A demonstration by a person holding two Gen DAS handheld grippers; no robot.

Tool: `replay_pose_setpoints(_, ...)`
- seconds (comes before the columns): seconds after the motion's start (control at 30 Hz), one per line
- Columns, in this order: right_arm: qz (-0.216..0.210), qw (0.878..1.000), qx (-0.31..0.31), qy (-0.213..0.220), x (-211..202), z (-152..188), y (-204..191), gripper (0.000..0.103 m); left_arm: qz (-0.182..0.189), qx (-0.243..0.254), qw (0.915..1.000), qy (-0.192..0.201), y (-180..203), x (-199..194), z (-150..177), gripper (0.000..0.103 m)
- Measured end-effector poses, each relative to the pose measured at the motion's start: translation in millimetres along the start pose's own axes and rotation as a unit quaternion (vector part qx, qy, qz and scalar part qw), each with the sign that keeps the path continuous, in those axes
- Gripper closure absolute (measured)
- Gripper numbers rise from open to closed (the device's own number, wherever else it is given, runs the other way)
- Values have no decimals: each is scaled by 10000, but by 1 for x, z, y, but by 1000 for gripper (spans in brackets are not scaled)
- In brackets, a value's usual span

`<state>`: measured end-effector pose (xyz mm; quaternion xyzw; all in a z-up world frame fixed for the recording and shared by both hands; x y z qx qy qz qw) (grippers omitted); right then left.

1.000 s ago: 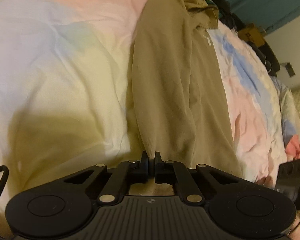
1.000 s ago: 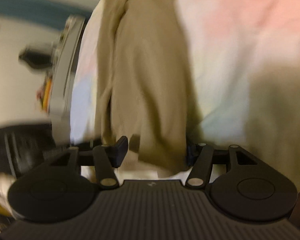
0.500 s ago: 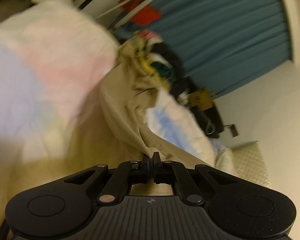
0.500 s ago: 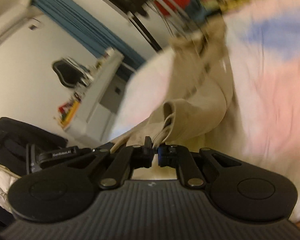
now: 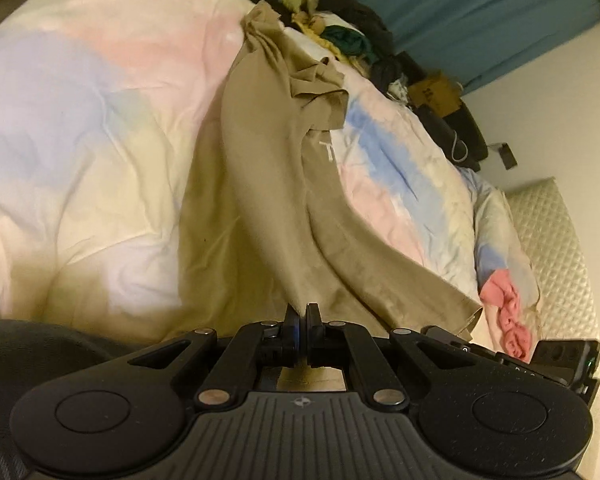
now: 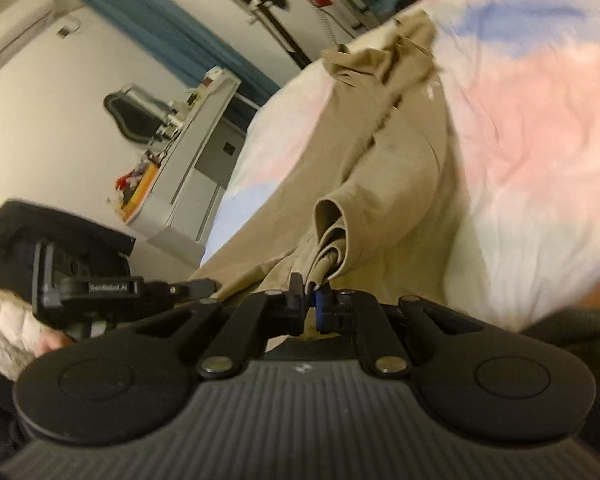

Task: Fold clothes
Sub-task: 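Lift the shirt strip end with both grippers and fold it over, then open both grippers and release the folded beige shirt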

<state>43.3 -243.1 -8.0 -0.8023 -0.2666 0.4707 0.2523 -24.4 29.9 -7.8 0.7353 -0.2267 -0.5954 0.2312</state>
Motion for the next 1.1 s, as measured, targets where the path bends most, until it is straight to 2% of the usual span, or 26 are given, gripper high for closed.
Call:
replay_pose_setpoints(0.07, 63, 9999, 71, 46, 12, -18, 6, 95, -163, 48, 9998, 116, -2, 6, -24, 100)
replay_pose_setpoints(0.13, 127, 9998, 143, 92, 24, -35, 13, 95, -300, 41, 9994, 172, -6, 19, -64, 100)
replay_pose_setpoints(0.2, 190, 9995, 214, 138, 36, -53, 19, 95, -531, 105, 9977, 400, -7, 29, -104, 100)
replay_pose_setpoints(0.37, 348, 9983, 392, 252, 66, -96, 35, 95, -737, -94, 9933, 889, -15, 56, -207, 100)
replay_pose_setpoints(0.43, 483, 9974, 408, 350, 87, -127, 44, 95, -771, -196, 9914, 1041, -22, 74, -250, 100)
replay_pose_setpoints(0.57, 716, 9956, 437, 417, 135, -180, 70, 94, -853, -286, 9890, 1172, -48, 104, -312, 100)
replay_pose_setpoints(0.63, 888, 9946, 395, 364, 160, -197, 86, 94, -957, -287, 9884, 1142, -62, 123, -335, 99)
replay_pose_setpoints(0.73, 1125, 9928, 231, 342, 187, -213, 106, 94, -1216, -84, 9863, 1110, -73, 150, -354, 99)
replay_pose_setpoints(0.83, 1459, 9887, -22, 331, 205, -215, 120, 94, -1484, 273, 9823, 1114, -73, 167, -354, 99)
replay_pose_setpoints(0.93, 1717, 9842, -304, 319, 216, -209, 120, 94, -1814, 602, 9743, 1193, -63, 173, -352, 97)
replay_pose_setpoints(0.97, 1784, 9826, -380, 341, 215, -208, 117, 94, -1895, 691, 9719, 1215, -59, 172, -349, 94)
replay_pose_setpoints(1.0, 1836, 9814, -435, 361, 212, -207, 114, 93, -1960, 771, 9698, 1232, -53, 167, -345, 80)
replay_pose_setpoints(1.03, 1888, 9801, -490, 381, 210, -207, 110, 93, -2039, 851, 9671, 1259, -47, 161, -340, 58)
replay_pose_setpoints(1.1, 1980, 9773, -614, 426, 199, -204, 99, 91, -2194, 1046, 9595, 1424, -32, 144, -326, 39)
Point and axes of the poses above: each gripper's, at about its wrist camera, not at the fingertips, and x roughly the way its jaws point, y to its right, z to its underside, the point moved 6 cm from there along x, roughly the way its jaws point, and after that the axes turned 13 degrees about -y, right-handed, at the moved point
